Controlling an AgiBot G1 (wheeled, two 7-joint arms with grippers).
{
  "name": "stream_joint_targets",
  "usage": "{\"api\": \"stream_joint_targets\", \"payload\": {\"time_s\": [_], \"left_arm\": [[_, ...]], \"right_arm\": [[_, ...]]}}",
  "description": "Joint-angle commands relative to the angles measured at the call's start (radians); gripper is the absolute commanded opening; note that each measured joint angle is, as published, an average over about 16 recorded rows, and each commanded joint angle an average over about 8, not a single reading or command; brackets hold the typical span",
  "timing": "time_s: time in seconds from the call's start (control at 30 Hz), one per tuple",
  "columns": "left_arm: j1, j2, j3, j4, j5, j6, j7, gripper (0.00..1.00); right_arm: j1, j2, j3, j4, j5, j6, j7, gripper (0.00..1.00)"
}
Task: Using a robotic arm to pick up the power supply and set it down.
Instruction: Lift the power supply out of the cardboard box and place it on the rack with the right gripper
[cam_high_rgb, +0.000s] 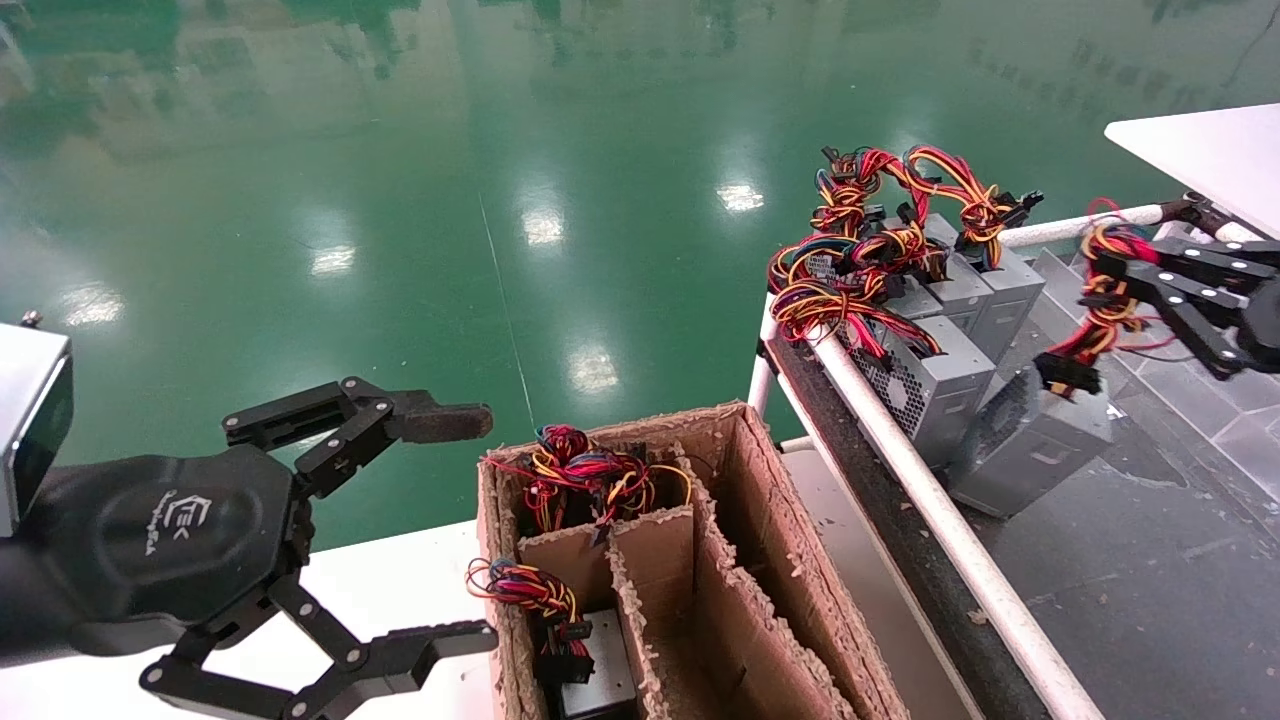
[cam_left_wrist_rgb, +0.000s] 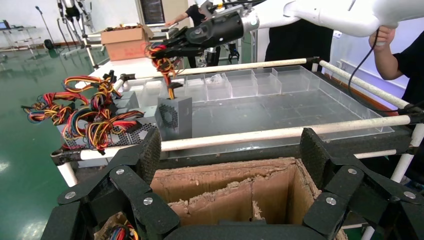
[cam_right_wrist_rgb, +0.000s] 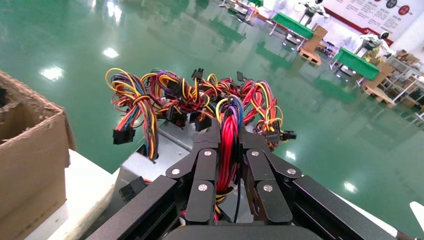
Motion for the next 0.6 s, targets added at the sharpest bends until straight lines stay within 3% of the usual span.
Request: {"api": "stream_joint_targets", "payload": {"time_s": [0.03,0.6], "left_arm": [[0.0,0.0,0.0,0.0,0.0,0.0,0.0,1.0],[0.0,0.0,0.0,0.0,0.0,0.0,0.0,1.0]], "right_arm": [[0.019,-0.018,-0.011,-0.011,-0.017,0.009,-0.008,0.0],[0.245,-0.182,-0.093,-0.221,-0.136,-0.018,-0.135,0.0]]}}
